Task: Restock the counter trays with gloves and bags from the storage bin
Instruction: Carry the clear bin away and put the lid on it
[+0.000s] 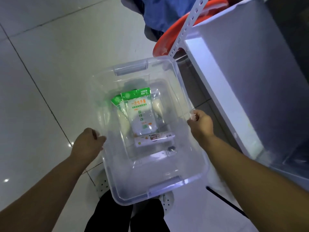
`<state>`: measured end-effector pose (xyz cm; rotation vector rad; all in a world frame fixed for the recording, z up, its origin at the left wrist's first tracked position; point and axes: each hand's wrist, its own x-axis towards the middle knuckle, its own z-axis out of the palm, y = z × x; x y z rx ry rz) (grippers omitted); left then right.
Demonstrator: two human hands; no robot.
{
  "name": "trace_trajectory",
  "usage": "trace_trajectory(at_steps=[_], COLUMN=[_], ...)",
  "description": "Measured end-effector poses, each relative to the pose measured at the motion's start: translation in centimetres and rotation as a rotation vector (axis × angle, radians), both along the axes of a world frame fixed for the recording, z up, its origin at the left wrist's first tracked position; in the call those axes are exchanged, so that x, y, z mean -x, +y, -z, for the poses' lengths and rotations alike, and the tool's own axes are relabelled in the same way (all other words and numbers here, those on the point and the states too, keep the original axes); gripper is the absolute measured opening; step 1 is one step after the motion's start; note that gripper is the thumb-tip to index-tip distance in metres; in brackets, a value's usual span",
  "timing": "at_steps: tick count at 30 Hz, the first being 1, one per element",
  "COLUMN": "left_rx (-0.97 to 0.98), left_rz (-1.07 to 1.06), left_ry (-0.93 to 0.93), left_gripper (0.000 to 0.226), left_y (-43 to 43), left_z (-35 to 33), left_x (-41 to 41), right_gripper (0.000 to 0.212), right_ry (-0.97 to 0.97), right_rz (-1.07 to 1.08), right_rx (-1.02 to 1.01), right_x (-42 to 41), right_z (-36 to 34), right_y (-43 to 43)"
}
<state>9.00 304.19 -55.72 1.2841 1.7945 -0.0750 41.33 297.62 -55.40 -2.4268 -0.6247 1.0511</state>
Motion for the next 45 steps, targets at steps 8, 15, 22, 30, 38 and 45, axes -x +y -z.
trace_trajectory(at_steps=[8,15,22,30,38,45], left_rx=[-0.034,-0.059,-0.207,-0.349,-0.401,-0.356], left_rz=[0.017,0.119,0.479,0.853,0.976,1.025], left_ry=[-0.051,0.104,0.072,-0.228,-0.356,-0.373], left_gripper=[0.012,0.033,0.029,0.017,0.019,0.019], left_y=[-0.2,-0.9,-3.1,-5.9,-9.5,-11.4], left_z=[3.0,2.0,-5.7,-15.5,-20.4,-21.2], left_x=[-0.8,-1.2,-5.9,-16.6,-23.1,-23.1], right_gripper=[0.027,0.038,0.035,0.025,0.039,0.035], right_ry=[-0.078,-0.119,-0.352,-0.922,-0.868,-0.439], right_rz=[-0.025,-0.116,-0.248,-0.156,0.418,0.796], right_rx=[-0.012,0.008,-0.135,-0.174,-0.102,-0.253], right_x=[-1.1,-1.2,-0.1,-1.7,-4.7,-7.1], right_z=[3.8,2.1,-9.1,-26.0,-29.2,-26.9], right_y=[1.8,0.2,-5.1,-13.3,-19.0,-17.5])
